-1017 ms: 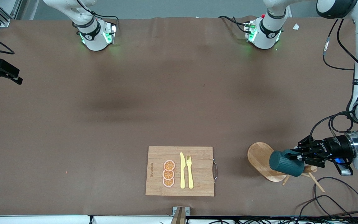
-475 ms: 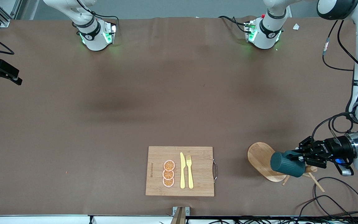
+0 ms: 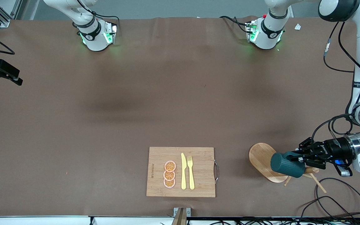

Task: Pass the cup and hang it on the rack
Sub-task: 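Lower the mug onto the peg and open the left gripper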

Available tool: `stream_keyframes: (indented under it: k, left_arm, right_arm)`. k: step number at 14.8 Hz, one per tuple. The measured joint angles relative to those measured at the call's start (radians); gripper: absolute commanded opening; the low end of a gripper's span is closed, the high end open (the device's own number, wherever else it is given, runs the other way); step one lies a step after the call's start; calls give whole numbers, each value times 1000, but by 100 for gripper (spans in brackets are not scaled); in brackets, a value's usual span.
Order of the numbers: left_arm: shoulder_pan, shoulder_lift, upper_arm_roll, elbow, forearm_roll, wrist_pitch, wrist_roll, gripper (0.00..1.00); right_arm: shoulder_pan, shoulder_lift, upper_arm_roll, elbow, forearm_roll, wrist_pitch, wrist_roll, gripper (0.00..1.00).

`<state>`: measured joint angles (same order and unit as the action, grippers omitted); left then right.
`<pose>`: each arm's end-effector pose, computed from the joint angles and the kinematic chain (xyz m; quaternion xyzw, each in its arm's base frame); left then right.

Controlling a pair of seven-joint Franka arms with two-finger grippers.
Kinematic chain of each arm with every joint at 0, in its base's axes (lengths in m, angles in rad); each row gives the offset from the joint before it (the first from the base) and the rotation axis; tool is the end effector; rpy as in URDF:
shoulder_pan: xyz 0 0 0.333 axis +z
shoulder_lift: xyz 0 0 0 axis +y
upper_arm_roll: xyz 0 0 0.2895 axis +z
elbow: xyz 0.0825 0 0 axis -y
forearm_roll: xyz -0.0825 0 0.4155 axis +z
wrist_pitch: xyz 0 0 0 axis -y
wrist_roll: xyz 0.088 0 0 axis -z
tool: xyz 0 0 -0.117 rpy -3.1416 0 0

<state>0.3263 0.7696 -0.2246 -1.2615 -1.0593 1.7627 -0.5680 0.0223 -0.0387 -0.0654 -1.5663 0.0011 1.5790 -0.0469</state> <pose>0.7511 0.0318 0.3048 0.7085 0.4318 -0.2289 0.5091 0.5761 -0.0254 0.6135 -0.9997 -0.0019 -0.0257 0.0007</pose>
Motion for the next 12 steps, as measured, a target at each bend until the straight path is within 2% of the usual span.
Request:
stream_keyframes:
  k: [7, 8, 9, 10, 11, 12]
  left_arm:
    - [6, 6, 0, 0, 0, 0, 0, 11]
    - [7, 6, 0, 0, 0, 0, 1, 19]
    - [7, 6, 0, 0, 0, 0, 6, 32]
    - [7, 6, 0, 0, 0, 0, 17, 36]
    - [7, 6, 0, 0, -1, 0, 27, 55]
    - [6, 6, -1, 0, -2, 0, 31, 97]
  right_arm:
    - [0, -1, 3, 0, 0, 0, 0, 100]
    - [0, -2, 3, 0, 0, 0, 0, 100]
    - [0, -2, 3, 0, 0, 0, 0, 100]
    - [0, -2, 4, 0, 0, 0, 0, 100]
    - [0, -2, 5, 0, 0, 0, 0, 100]
    - [0, -2, 5, 0, 0, 0, 0, 100]
